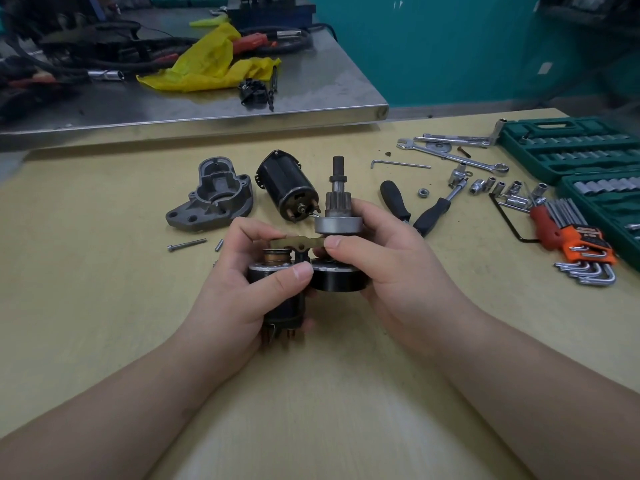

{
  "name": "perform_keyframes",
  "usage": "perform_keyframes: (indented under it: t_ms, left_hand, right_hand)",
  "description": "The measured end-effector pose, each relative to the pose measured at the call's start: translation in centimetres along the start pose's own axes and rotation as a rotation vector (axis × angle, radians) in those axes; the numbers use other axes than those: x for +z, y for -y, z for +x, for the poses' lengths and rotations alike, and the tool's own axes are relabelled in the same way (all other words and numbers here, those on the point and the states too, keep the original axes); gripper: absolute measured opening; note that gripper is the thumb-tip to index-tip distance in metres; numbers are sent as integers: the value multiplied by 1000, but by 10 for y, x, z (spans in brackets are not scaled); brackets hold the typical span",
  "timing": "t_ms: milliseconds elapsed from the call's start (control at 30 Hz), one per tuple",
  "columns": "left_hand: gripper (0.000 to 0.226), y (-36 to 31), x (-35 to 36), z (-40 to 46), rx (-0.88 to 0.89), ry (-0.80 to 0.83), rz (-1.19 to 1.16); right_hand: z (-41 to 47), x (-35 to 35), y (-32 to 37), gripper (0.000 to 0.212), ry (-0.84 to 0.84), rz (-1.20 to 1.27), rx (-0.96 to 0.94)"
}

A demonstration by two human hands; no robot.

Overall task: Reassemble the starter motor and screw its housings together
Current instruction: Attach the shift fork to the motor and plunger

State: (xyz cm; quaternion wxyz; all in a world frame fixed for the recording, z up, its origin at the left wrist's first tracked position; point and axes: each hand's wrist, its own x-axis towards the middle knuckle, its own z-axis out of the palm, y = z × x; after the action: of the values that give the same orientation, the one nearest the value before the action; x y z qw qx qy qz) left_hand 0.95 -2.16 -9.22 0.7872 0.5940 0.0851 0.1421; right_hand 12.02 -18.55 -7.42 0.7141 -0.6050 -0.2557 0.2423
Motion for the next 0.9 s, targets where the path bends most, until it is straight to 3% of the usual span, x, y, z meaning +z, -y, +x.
perform_keyframes:
  t_ms: [467,800,900]
  left_hand:
    - [42,-5,-3,3,-37,-13,-43]
    - [45,-5,0,1,-42,-18,-34]
    - [46,-5,0,1,-49,-20,-28]
  right_hand:
    - [1,-4,8,39,-147,57,76]
    - [-1,-5,11,38,-231,-105,47]
    - [-3,-6,14,33,-308,-224,-64]
